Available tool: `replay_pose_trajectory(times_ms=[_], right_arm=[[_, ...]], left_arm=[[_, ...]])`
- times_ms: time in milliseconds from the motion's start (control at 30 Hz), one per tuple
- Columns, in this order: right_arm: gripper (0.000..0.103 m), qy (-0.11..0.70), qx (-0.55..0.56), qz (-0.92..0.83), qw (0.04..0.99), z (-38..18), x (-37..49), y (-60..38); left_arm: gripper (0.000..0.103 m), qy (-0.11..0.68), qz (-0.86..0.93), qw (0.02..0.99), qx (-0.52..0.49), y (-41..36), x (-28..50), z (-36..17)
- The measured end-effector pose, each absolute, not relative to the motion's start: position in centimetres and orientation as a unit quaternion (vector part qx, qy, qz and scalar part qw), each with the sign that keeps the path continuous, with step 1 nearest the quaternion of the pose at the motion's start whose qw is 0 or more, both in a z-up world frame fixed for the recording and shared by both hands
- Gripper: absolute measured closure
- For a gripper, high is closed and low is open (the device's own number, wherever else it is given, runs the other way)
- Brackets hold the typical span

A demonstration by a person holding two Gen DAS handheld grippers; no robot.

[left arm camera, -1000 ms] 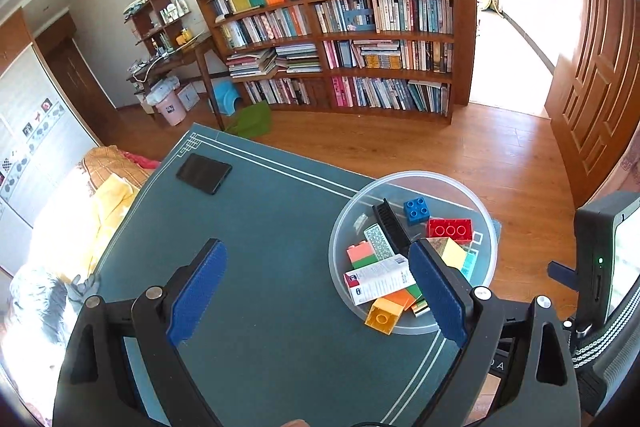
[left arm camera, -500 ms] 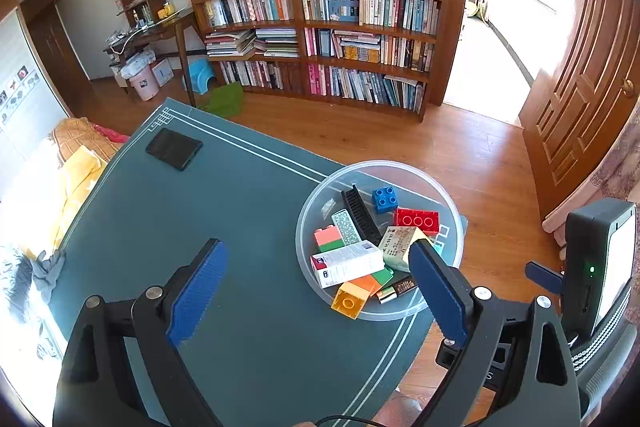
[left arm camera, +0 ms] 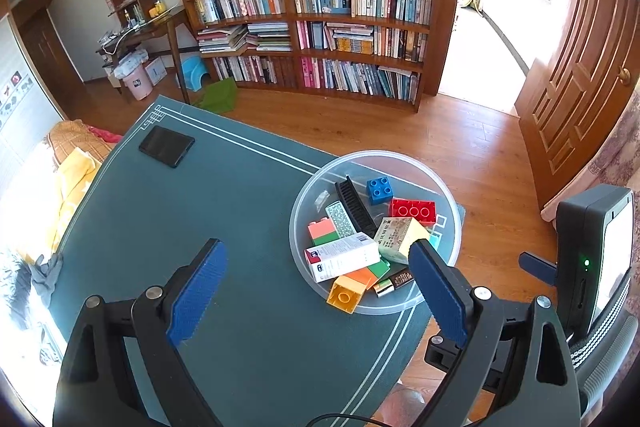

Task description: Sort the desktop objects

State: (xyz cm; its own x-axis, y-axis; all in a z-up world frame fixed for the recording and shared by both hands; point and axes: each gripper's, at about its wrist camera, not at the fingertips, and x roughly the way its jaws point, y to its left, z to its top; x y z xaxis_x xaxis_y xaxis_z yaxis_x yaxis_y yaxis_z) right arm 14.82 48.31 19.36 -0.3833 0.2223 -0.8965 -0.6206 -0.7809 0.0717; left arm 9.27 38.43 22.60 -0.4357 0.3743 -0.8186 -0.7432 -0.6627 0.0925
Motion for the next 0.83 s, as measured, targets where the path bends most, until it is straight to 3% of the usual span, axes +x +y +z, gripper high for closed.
replay_pose_trajectory(times_ms=[833], right_arm=[[0.001,0.195,-0.493,0.808,0.258,19.09,14.33,48.46]], left_arm=[[0.009,0.235,0.810,0.352,-0.405,38.71,9.90,22.22]])
